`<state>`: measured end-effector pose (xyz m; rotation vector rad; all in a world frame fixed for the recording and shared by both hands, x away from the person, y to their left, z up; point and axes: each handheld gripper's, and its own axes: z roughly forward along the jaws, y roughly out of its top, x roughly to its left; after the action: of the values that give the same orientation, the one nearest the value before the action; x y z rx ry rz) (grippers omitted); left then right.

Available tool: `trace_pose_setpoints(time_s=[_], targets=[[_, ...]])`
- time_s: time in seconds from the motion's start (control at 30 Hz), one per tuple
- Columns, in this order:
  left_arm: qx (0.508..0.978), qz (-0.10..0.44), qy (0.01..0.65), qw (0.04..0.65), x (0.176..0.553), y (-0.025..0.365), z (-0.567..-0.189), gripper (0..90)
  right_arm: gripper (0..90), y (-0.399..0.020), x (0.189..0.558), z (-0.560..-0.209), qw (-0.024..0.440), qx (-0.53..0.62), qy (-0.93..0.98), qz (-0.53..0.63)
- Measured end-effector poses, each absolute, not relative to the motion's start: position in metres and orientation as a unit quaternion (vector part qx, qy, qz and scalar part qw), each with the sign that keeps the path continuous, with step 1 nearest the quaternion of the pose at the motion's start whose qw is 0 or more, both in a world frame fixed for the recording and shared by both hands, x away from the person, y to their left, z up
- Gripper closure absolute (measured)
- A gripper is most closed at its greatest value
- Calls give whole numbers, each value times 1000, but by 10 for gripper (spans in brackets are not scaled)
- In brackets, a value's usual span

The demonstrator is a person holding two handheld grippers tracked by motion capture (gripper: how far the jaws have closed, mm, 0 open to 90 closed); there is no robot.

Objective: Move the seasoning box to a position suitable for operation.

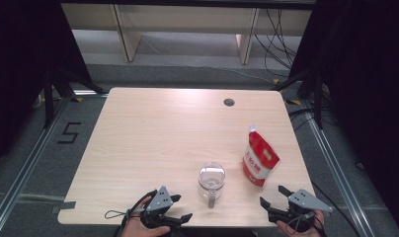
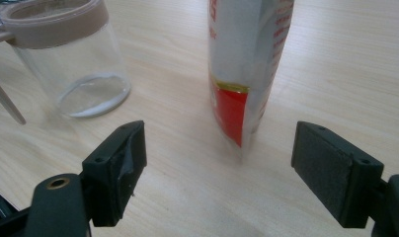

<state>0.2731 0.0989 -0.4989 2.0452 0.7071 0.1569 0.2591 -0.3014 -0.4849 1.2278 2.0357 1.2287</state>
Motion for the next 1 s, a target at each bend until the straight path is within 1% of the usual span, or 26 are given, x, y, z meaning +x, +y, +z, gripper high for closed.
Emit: trace_pose_setpoints(time_s=[0.03, 0.07, 0.1, 0.13, 0.2, 0.23, 0.33, 0.4, 0.47, 0.5, 0.53, 0.57, 0.6, 0.63, 0.73, 0.77, 0.8, 0.87, 0.9, 1.0], targets=[[830, 65, 291, 472, 273, 98, -499, 295, 220, -301, 259, -485, 230, 446, 740, 447], [837, 72, 283, 464, 274, 99, -499, 298, 220, -303, 260, -485, 242, 441, 741, 445], [837, 72, 283, 464, 274, 99, -499, 298, 220, -303, 260, -485, 242, 441, 741, 445], [829, 62, 289, 475, 273, 96, -499, 298, 220, -303, 260, -485, 243, 440, 741, 445], [831, 63, 286, 474, 273, 95, -500, 299, 220, -303, 260, -485, 243, 440, 741, 445], [832, 64, 282, 473, 273, 94, -499, 302, 220, -302, 259, -485, 232, 447, 740, 446], [838, 69, 275, 466, 274, 93, -499, 307, 220, -302, 259, -485, 239, 445, 739, 445], [834, 60, 280, 472, 273, 91, -499, 307, 220, -302, 259, -484, 236, 449, 738, 445], [829, 69, 280, 479, 273, 89, -500, 311, 220, -302, 259, -485, 232, 449, 737, 448], [838, 78, 265, 470, 275, 91, -498, 313, 220, -301, 257, -484, 226, 462, 733, 446], [838, 78, 265, 470, 275, 91, -498, 314, 220, -301, 257, -484, 225, 462, 733, 445], [833, 65, 272, 478, 274, 88, -498, 317, 220, -301, 257, -484, 225, 462, 733, 445], [828, 65, 281, 480, 273, 87, -498, 320, 220, -302, 259, -484, 238, 446, 739, 446], [830, 66, 280, 478, 273, 86, -497, 323, 220, -302, 259, -485, 233, 447, 738, 448], [833, 61, 273, 478, 274, 85, -496, 343, 220, -301, 259, -485, 232, 450, 737, 447], [832, 74, 265, 481, 275, 83, -495, 353, 220, -301, 259, -485, 232, 450, 737, 447], [829, 65, 273, 484, 274, 81, -495, 360, 220, -301, 259, -485, 232, 450, 737, 447], [837, 74, 264, 474, 276, 81, -493, 373, 220, -301, 258, -485, 232, 454, 735, 446], [827, 71, 267, 489, 275, 75, -493, 411, 220, -301, 259, -485, 234, 453, 736, 446], [831, 71, 258, 487, 275, 71, -491, 430, 220, -302, 259, -485, 237, 451, 737, 445]])
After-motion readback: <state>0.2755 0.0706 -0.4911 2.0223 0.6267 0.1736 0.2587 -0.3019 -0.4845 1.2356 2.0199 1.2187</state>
